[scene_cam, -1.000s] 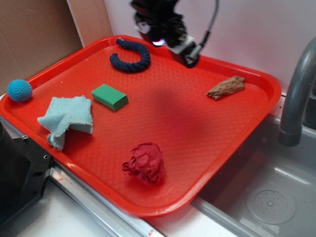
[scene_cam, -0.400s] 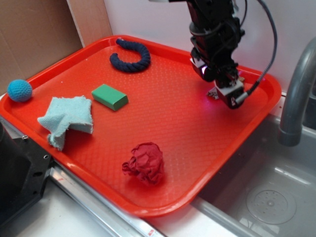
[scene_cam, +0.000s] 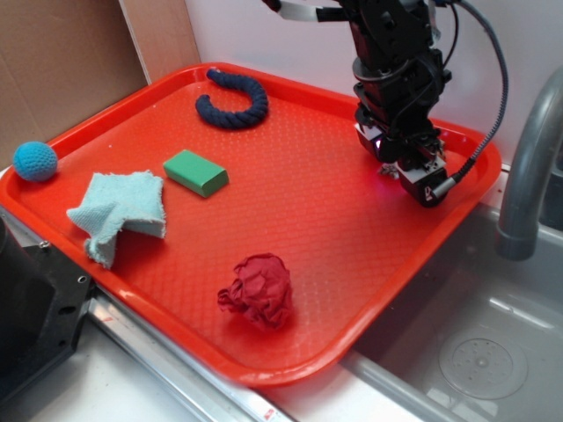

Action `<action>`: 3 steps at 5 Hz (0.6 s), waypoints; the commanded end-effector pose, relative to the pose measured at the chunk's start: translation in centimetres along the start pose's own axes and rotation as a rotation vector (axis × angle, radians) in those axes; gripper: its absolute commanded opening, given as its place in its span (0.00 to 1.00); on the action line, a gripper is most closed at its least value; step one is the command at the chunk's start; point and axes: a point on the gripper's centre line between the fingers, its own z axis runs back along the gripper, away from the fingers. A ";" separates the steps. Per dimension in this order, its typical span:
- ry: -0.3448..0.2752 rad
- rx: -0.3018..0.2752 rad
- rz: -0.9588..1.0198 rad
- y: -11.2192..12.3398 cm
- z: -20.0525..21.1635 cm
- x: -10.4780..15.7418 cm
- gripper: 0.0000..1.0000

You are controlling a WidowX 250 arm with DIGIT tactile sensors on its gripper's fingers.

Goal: Grab the wood chip.

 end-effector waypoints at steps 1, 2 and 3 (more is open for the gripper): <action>-0.053 0.114 -0.010 0.8 3.5 -1.0 0.00; -0.055 0.121 0.103 3.5 9.3 -4.4 0.00; -0.102 0.001 0.209 6.5 14.5 -7.5 0.00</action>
